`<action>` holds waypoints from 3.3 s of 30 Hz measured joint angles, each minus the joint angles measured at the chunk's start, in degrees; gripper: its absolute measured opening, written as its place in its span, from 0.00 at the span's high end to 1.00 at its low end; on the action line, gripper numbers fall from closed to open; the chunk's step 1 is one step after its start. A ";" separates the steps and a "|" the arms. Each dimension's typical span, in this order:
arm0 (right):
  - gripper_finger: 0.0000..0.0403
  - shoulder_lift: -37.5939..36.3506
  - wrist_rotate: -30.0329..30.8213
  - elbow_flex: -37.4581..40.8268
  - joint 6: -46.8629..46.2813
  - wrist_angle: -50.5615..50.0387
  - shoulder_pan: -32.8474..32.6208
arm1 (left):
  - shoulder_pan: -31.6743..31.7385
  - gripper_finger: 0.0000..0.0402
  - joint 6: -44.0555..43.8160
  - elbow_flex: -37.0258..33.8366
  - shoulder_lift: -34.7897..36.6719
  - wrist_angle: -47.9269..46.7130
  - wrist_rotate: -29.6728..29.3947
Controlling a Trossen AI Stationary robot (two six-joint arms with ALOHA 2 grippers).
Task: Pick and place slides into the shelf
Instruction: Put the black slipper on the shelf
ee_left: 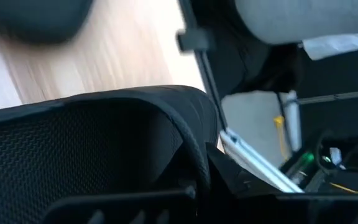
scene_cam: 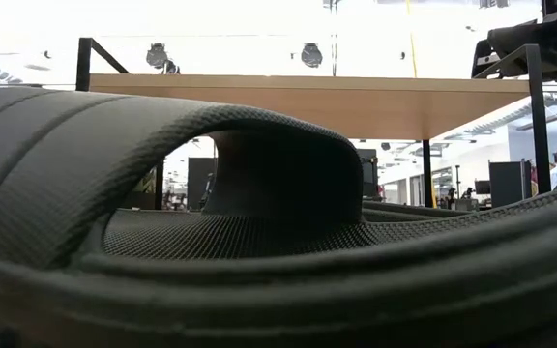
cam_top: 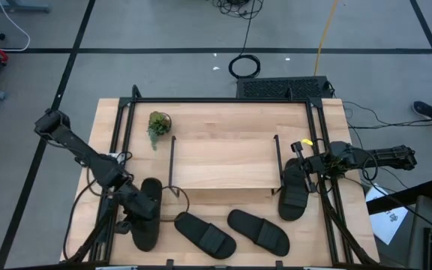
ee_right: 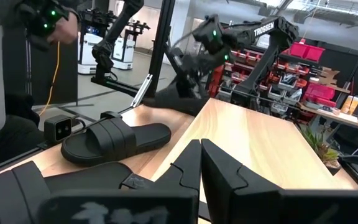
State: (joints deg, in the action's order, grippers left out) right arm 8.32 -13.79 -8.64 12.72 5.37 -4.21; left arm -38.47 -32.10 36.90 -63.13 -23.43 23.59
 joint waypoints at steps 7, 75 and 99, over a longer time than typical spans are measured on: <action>1.00 0.00 -0.01 0.00 0.01 0.00 0.00 | -4.26 1.00 -2.42 4.50 2.81 -4.06 -10.41; 1.00 -0.02 0.05 -0.02 1.54 0.46 0.00 | 44.72 1.00 56.56 88.02 -32.69 -63.43 10.49; 1.00 -0.01 0.06 -0.02 0.38 2.71 -0.02 | 50.87 1.00 51.43 87.71 -47.39 -66.53 30.38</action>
State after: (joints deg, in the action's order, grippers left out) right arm 8.31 -13.74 -8.67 13.10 8.07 -4.23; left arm 12.40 19.34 124.62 -110.52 -89.96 53.98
